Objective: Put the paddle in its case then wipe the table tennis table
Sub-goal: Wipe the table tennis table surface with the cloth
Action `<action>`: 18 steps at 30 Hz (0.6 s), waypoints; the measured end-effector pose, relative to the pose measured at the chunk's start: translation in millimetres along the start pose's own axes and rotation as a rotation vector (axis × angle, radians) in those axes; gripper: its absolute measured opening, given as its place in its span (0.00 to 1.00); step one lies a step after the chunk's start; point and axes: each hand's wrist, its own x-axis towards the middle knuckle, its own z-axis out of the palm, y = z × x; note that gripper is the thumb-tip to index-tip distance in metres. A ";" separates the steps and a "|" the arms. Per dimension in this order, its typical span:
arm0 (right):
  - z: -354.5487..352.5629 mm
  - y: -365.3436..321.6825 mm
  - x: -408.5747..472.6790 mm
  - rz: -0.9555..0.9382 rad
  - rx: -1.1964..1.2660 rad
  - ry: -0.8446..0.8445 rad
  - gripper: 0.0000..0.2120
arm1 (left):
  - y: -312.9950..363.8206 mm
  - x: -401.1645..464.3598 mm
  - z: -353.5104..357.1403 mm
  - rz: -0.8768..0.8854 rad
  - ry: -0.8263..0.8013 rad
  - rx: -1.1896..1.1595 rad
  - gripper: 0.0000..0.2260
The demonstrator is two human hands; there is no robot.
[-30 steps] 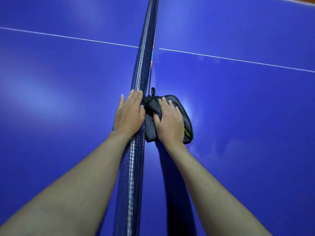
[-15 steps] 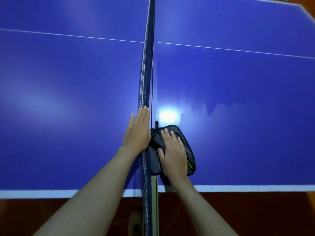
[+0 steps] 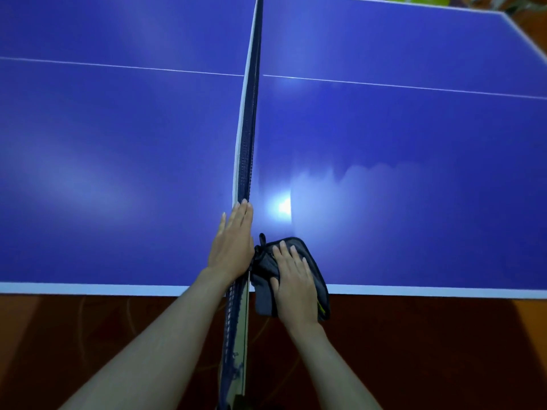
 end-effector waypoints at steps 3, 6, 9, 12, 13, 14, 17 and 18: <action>-4.2 3.9 30.9 0.026 0.008 0.002 0.34 | 6.0 5.1 -0.1 -0.003 0.005 0.009 0.33; -7.6 12.0 73.0 0.067 -0.005 0.080 0.34 | 8.0 20.8 4.9 0.016 0.029 0.040 0.32; -10.6 23.8 122.4 0.090 -0.008 0.137 0.34 | 8.4 46.2 12.4 0.014 0.066 0.040 0.33; -16.7 36.4 172.8 0.112 -0.002 0.155 0.31 | 5.6 71.2 20.1 0.016 0.118 0.082 0.33; -19.7 40.6 189.7 0.115 0.003 0.160 0.31 | 4.9 78.9 22.4 0.016 0.132 0.087 0.32; -22.8 44.2 206.7 0.115 0.008 0.164 0.30 | 4.3 87.0 23.6 0.015 0.138 0.087 0.32; -31.3 58.1 255.0 0.101 0.014 0.165 0.29 | 7.7 111.4 26.2 0.008 0.148 0.072 0.31; -34.1 63.7 269.5 0.094 0.018 0.165 0.29 | 10.0 118.5 26.2 0.010 0.150 0.072 0.31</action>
